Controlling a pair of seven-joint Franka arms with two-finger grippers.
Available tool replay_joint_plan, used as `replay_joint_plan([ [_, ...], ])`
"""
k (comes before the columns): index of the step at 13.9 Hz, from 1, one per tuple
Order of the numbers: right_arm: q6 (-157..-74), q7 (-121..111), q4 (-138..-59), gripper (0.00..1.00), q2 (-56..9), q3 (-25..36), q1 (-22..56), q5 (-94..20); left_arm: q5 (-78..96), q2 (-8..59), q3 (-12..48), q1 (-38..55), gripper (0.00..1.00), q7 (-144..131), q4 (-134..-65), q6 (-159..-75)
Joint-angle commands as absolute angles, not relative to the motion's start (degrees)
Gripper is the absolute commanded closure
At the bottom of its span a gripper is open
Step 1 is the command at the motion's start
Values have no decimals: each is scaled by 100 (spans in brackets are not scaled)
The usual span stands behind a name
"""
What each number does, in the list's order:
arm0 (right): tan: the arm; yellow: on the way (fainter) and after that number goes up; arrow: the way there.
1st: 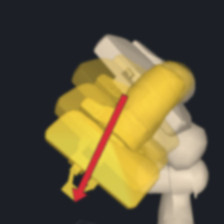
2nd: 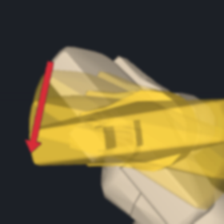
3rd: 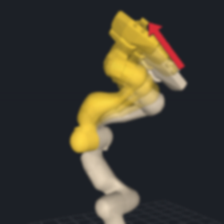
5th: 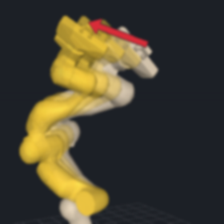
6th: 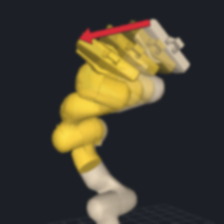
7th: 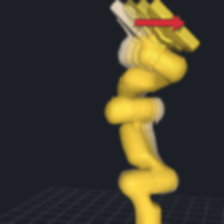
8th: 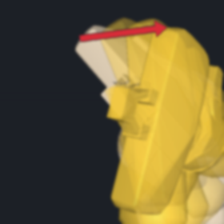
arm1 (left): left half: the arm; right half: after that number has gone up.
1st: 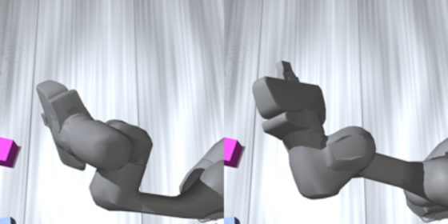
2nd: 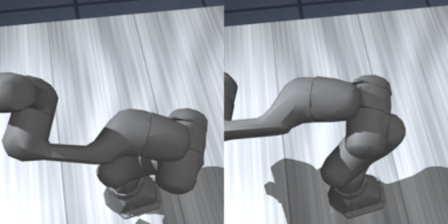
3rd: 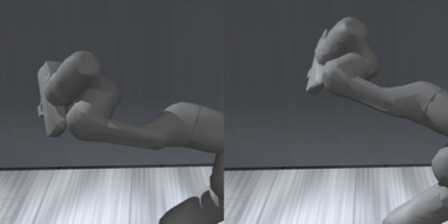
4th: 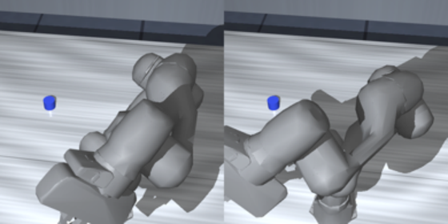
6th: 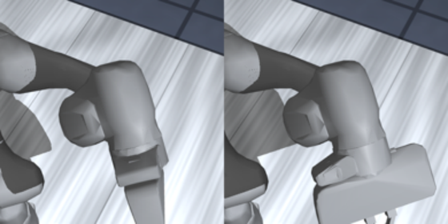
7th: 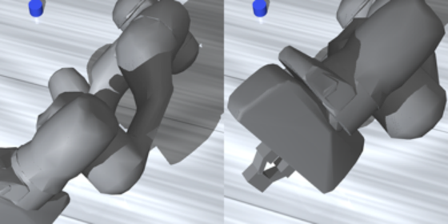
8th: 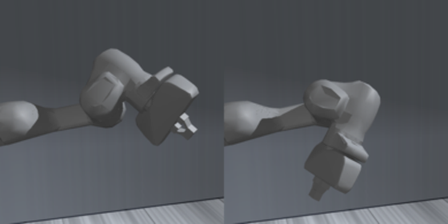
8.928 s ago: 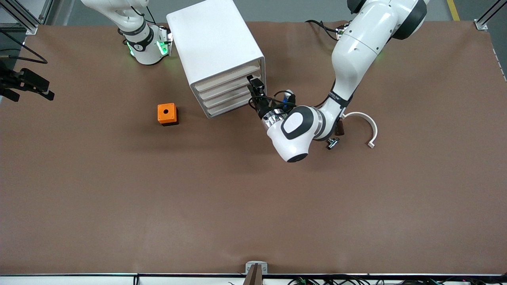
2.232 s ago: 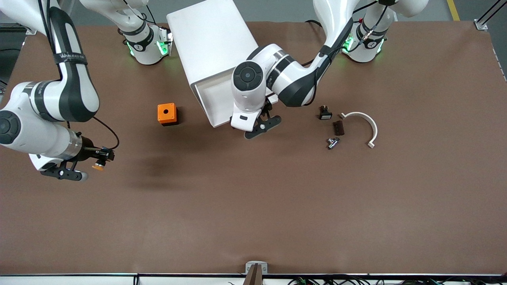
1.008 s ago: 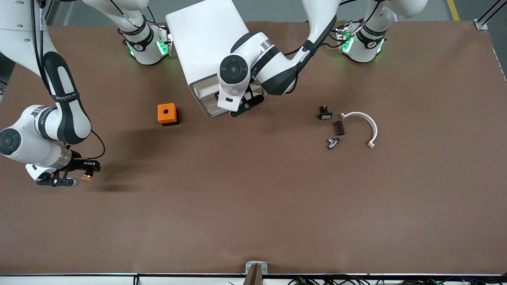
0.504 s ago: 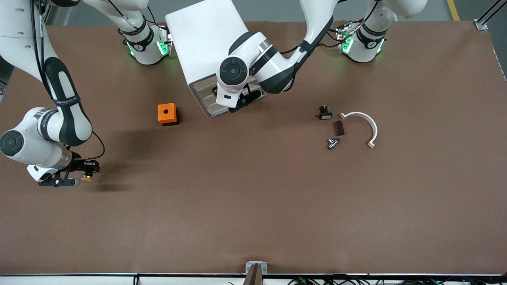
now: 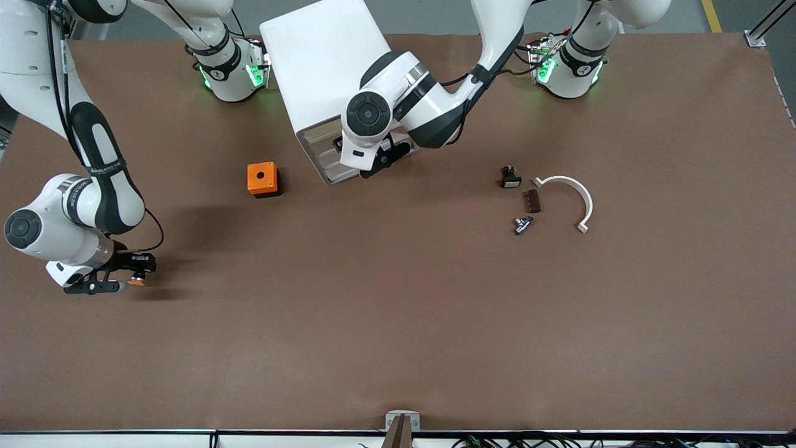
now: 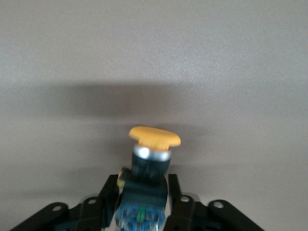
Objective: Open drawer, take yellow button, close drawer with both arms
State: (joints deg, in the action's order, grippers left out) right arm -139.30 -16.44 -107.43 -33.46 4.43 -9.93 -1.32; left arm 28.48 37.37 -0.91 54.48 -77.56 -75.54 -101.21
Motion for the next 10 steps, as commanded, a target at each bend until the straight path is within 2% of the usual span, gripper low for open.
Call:
replay_joint_plan([
  [1, -13599, -1661, -10538, 0, -3279, 352, -1002, -70, 2569, 3551, -132, 5432, 1, -7822, -7497, -10099],
  [6, -11878, -1040, -10012, 0, -2489, 334, -687, -62, 1802, 3271, -141, 4740, 1, -7796, -7322, -10099],
  [10, -10330, -283, -9449, 0, -1856, 325, -396, -53, 1740, 2630, -141, 4018, 1, -7156, -7321, -10099],
])
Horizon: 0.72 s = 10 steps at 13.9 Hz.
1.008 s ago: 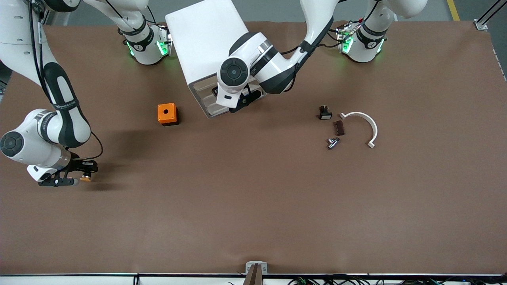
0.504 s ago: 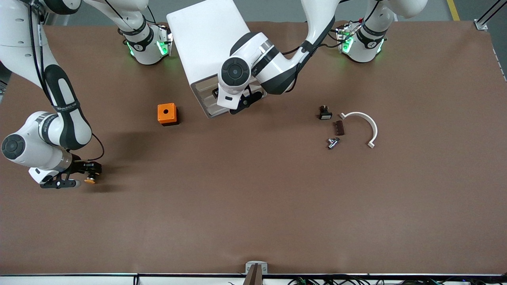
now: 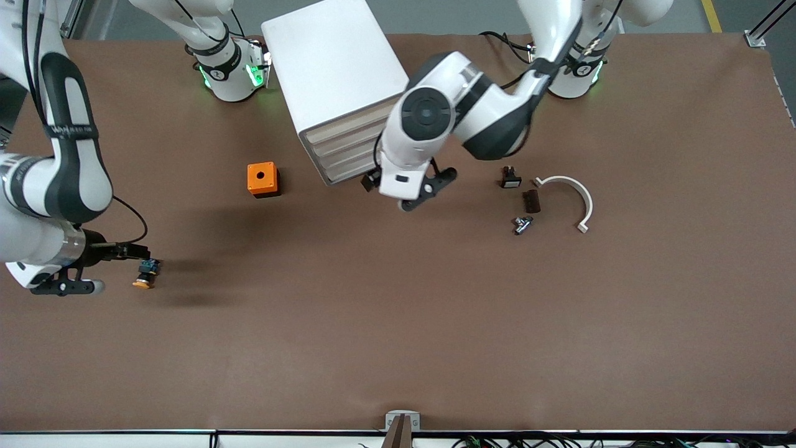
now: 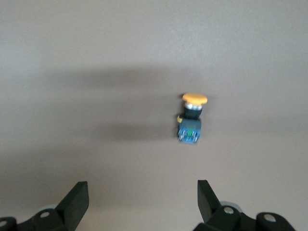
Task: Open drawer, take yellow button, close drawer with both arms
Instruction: 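Release the button on the table with the right gripper while the left gripper withdraws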
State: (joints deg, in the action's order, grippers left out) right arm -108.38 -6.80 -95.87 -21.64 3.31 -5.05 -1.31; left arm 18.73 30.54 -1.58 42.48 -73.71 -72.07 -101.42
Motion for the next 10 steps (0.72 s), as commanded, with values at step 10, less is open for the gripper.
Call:
replay_joint_plan([
  [10, -9018, -114, -8991, 0, -801, 299, -237, -88, 1230, 1477, -123, 2226, 1, -4652, -7348, -8272],
])
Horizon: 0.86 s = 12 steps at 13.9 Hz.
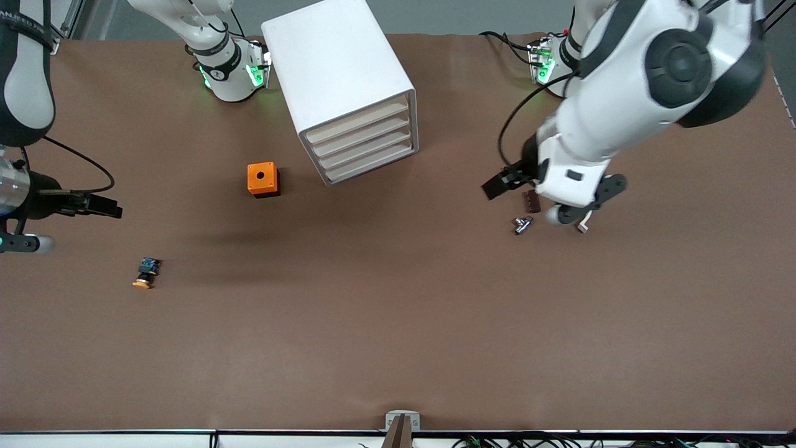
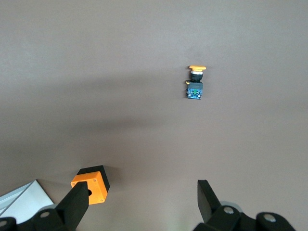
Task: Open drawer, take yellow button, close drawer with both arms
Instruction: 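Release the button on the table with the right gripper while the left gripper withdraws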
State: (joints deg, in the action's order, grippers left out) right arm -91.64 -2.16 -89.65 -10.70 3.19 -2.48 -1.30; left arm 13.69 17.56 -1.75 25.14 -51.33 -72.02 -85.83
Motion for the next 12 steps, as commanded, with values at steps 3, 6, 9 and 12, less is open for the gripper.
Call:
replay_joint_plan([
  [3, -8965, -184, -8991, 0, -580, 316, -264, -71, 977, 1337, -123, 1829, 1, -3922, -7391, -7929],
  [6, -8929, -149, -8983, 0, -519, 343, -281, -53, 782, 1257, -123, 1382, 1, -3167, -7400, -7665],
  [9, -8833, -114, -8483, 0, -562, 325, -237, -79, 695, 1213, -114, 977, 1, -2472, -7479, -7620],
  [12, -8684, -149, -8333, 0, -563, 352, -387, -368, 545, 1195, -106, 634, 1, -1786, -7681, -7620],
])
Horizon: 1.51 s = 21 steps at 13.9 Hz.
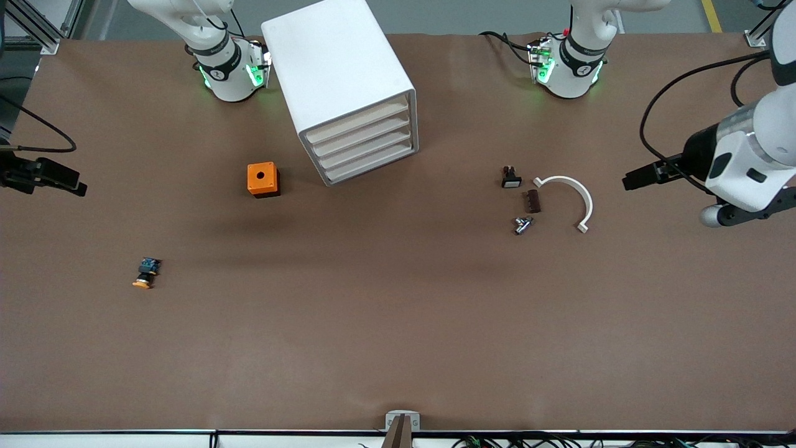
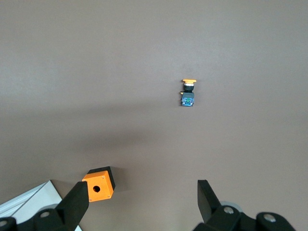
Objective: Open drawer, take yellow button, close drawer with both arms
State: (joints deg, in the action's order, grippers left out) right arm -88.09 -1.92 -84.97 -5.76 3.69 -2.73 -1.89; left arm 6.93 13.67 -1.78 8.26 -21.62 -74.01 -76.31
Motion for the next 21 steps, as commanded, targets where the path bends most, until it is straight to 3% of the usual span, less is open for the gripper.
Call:
replay_joint_plan([
  [1, -8684, -158, -8323, 0, -563, 352, -387, -369, 536, 1195, -105, 537, 1, -1601, -7716, -7620],
  [6, -8438, -114, -8385, 0, -492, 308, -272, -211, 256, 1108, -97, 308, 1, -906, -8155, -7725],
  [12, -8578, -123, -8947, 0, -27, 316, -97, -193, 202, -525, -79, 202, 1, -642, -10562, -9315],
  [16, -8587, -184, -9096, 0, 210, 334, -132, -158, 202, -931, -35, 211, 1, -642, -10644, -9316],
  [21, -8604, -193, -9264, 0, 387, 343, -167, 0, 158, -467, -35, 255, 1, -615, -10039, -9457],
])
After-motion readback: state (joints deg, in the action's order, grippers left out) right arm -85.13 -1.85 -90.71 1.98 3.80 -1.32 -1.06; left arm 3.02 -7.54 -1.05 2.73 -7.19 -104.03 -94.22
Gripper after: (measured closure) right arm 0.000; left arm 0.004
